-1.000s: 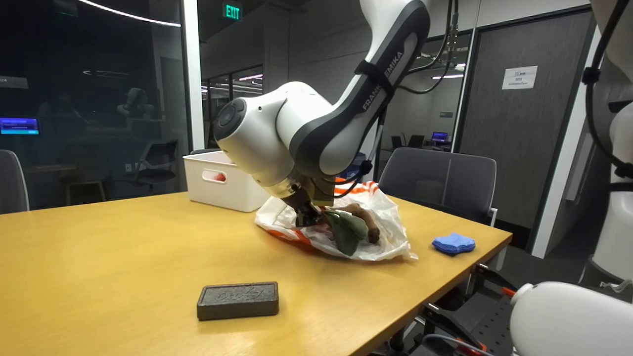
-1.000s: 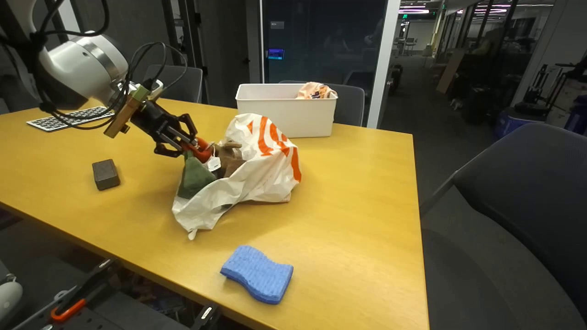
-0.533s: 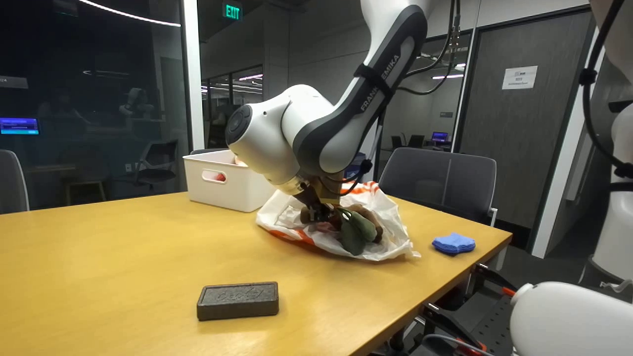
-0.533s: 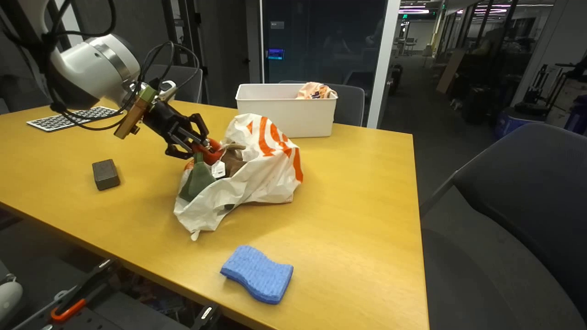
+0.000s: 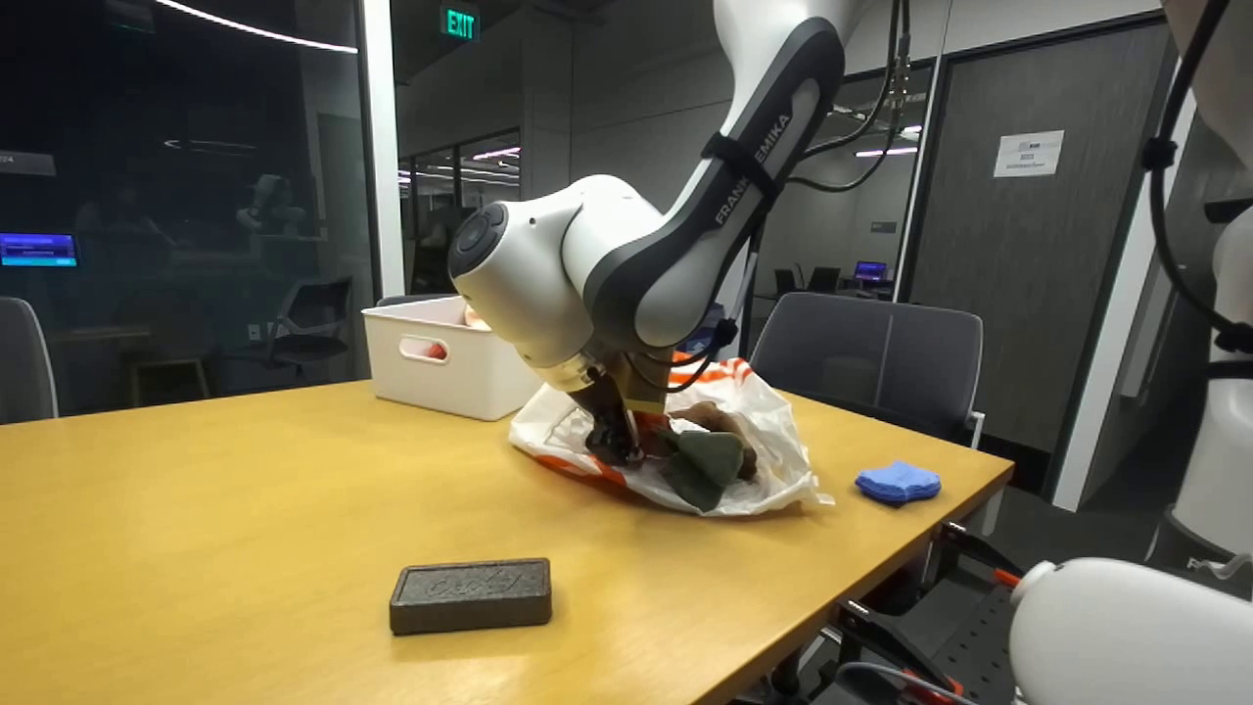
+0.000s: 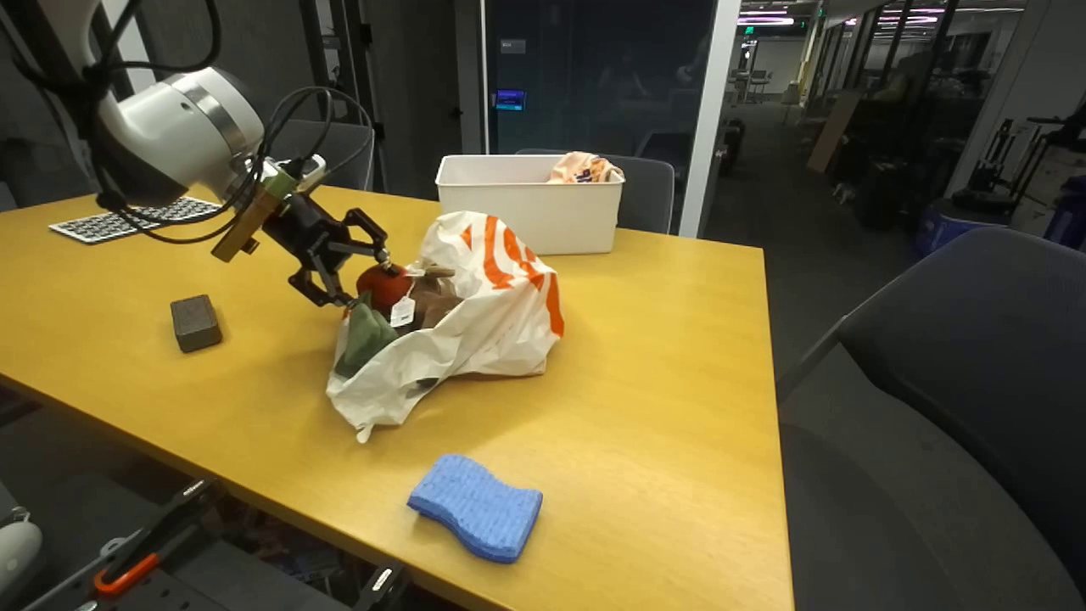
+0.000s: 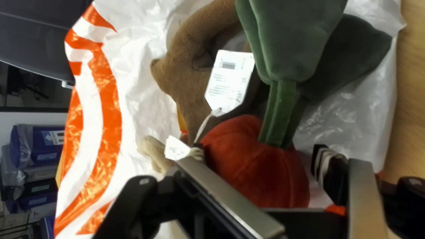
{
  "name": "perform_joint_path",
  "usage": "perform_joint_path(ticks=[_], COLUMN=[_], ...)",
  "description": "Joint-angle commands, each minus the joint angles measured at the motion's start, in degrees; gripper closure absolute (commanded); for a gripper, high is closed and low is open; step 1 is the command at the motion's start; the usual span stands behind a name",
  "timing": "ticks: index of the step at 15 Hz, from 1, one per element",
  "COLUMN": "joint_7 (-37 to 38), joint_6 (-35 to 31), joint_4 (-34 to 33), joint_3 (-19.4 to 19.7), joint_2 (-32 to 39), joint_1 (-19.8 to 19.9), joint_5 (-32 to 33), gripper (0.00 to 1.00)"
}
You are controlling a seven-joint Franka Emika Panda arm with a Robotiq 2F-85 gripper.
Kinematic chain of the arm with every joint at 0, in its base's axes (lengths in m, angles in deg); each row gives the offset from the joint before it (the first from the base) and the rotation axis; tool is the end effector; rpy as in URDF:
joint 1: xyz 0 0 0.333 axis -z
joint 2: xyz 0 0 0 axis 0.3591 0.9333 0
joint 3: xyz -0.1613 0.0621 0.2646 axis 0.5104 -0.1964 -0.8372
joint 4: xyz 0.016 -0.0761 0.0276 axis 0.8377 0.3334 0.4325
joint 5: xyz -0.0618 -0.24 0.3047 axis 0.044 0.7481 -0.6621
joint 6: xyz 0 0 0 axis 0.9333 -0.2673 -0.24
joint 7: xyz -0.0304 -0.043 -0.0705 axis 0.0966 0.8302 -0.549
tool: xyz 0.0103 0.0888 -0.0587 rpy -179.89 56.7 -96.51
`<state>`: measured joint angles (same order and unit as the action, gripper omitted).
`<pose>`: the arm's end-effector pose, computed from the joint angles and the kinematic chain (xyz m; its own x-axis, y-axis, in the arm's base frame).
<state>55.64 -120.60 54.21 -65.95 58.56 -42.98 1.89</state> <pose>0.4729 0.2728 0.2007 0.8603 0.4753 -0.1843 0.4531 -0.5472 0.7038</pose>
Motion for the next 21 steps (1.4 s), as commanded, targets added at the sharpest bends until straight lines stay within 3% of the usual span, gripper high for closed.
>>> perform_joint_path(ticks=[1, 7, 10, 12, 17, 21], joint_7=[-1.35, -1.39, -3.79, -7.32, -20.93, -34.79], joint_6=[-3.10, -6.20, -10.92, -12.80, -18.25, -23.10], joint_4=[0.78, 1.94, 2.61, 3.14, 4.26, 3.64], joint_3=[-0.20, -0.53, -2.23, -4.60, -10.91, -12.10], joint_2=[-0.80, -2.11, -3.16, -4.34, -7.17, -5.06], joint_1=[-0.01, -0.32, -1.85, -2.88, -3.41, -3.00], joint_5=[0.16, 1.24, 4.05, 2.41, -10.85, -21.56], gripper=[0.00, 0.00, 0.00, 0.00, 0.00, 0.00])
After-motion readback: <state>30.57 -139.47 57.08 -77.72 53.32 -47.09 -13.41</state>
